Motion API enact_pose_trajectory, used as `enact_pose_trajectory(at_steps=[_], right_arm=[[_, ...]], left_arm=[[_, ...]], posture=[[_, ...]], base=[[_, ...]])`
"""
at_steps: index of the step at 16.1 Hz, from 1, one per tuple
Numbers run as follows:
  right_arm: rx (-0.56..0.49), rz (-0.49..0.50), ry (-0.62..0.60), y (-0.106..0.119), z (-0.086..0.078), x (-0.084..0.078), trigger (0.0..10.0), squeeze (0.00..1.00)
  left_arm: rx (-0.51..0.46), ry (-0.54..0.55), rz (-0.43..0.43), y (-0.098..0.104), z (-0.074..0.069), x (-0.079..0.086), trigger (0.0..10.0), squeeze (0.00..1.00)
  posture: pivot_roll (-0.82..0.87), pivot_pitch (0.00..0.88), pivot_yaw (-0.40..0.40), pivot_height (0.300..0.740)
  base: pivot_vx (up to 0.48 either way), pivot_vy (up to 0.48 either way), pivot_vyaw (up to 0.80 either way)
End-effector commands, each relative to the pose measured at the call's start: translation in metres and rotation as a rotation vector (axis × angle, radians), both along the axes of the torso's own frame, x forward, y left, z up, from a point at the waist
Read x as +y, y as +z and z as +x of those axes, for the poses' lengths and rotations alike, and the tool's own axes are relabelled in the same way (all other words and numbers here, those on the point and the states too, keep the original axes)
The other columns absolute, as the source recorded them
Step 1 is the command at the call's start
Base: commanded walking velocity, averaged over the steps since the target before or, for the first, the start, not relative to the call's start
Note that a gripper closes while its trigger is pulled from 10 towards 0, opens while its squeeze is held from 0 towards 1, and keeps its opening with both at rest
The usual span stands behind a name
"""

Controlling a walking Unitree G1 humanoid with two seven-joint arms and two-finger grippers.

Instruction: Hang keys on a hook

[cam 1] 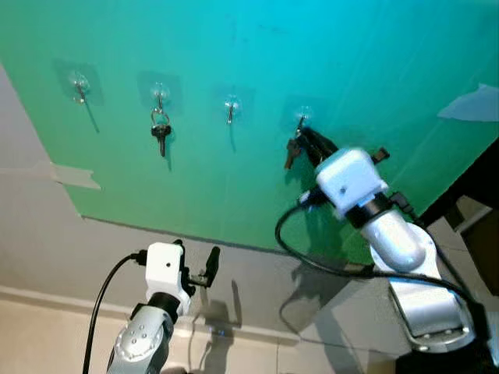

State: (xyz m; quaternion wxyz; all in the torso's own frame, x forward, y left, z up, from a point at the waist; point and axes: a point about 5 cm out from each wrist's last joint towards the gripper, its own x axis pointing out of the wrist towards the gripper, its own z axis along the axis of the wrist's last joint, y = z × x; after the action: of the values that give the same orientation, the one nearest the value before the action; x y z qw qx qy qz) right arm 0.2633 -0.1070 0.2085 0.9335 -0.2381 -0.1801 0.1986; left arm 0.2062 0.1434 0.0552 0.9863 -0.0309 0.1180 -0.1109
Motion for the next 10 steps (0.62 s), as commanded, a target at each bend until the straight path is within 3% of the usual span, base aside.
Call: enact_pose_trajectory(at_steps=[1,2,6,8,10], right_arm=[[0.059,0.069,-0.105,-0.001,0.007,-0.019,10.0,0.0],[0.144,0.202,-0.164,-0.005,0.012,-0.027,10.0,0.0],[0.189,0.285,-0.22,-0.005,0.016,-0.036,10.0,0.0],[0.278,0.433,-0.255,-0.009,0.018,-0.041,10.0,0.0],[0.3,0.47,-0.263,-0.008,0.019,-0.044,10.0,0.0]], left_arm=[[0.007,-0.01,-0.012,-0.001,-0.001,-0.003,10.0,0.0],[0.008,-0.013,-0.01,-0.001,0.0,-0.003,10.0,0.0],[0.009,-0.017,-0.009,-0.001,0.0,-0.002,10.0,0.0],[0.011,-0.018,-0.009,-0.001,-0.001,-0.003,10.0,0.0],[0.012,-0.018,-0.009,-0.001,-0.001,-0.003,10.0,0.0]], posture=[[0.0,0.0,-0.119,0.722],[0.0,0.0,-0.116,0.722],[0.0,0.0,-0.111,0.722],[0.0,0.0,-0.111,0.722],[0.0,0.0,-0.111,0.722]], base=[[0.0,0.0,0.0],[0.0,0.0,0.0],[0.0,0.0,0.0],[0.0,0.0,0.0],[0.0,0.0,0.0]])
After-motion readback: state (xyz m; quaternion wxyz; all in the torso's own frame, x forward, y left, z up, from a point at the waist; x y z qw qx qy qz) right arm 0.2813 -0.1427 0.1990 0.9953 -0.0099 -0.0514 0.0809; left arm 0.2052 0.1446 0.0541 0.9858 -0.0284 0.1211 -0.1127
